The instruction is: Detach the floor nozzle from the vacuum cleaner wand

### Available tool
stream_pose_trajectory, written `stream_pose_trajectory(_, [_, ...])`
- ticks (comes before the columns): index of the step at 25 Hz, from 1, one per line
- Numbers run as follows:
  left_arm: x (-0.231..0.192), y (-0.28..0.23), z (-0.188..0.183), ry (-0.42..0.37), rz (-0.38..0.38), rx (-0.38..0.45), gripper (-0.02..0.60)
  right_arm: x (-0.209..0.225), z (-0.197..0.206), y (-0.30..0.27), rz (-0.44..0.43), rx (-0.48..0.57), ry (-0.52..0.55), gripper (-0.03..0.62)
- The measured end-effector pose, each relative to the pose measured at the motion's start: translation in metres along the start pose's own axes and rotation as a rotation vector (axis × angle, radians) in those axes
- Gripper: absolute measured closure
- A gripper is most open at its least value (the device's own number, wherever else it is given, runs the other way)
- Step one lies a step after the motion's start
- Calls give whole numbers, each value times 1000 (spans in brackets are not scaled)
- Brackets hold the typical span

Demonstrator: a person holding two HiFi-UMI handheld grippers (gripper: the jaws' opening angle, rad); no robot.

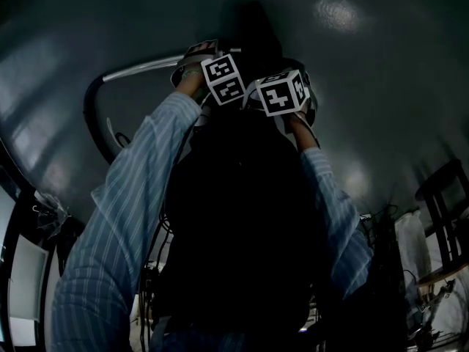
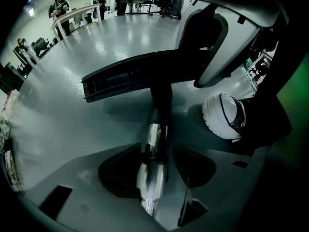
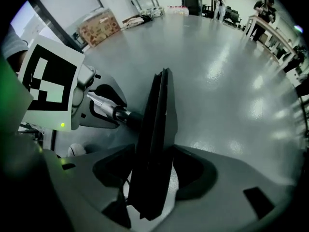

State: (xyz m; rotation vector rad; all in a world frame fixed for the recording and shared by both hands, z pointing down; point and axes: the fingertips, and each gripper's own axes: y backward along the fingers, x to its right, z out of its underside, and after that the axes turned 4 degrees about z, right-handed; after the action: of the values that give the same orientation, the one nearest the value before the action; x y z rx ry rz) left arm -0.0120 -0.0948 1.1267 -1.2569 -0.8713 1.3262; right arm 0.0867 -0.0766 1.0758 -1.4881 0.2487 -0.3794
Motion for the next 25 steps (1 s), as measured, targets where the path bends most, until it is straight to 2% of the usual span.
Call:
stream_pose_trajectory(5, [-7,-2,5,45,-37,22,397,3,2,4,-31,-25,-47,368])
stream_pose_trajectory(12, [-7,1,5,131,14,57,397,8,-1,10,-13,8,-47,373])
stream_pose_trajectory(18, [-11,6,0,174,9,102,396,17,-1,15,58,-13,-75,373])
stream_pose_trajectory(21, [-14,11,-6,169,-4,128,396,27,2,18,52,-23,-106,372])
stream_pose_trajectory(23, [-16,14,-9,168,-9,138,396,35,3,18,88,-8,-70,372])
stream_pose_trajectory(25, [-17,15,-6,188,-3,115,396,36,2,16,136,-4,-22,372])
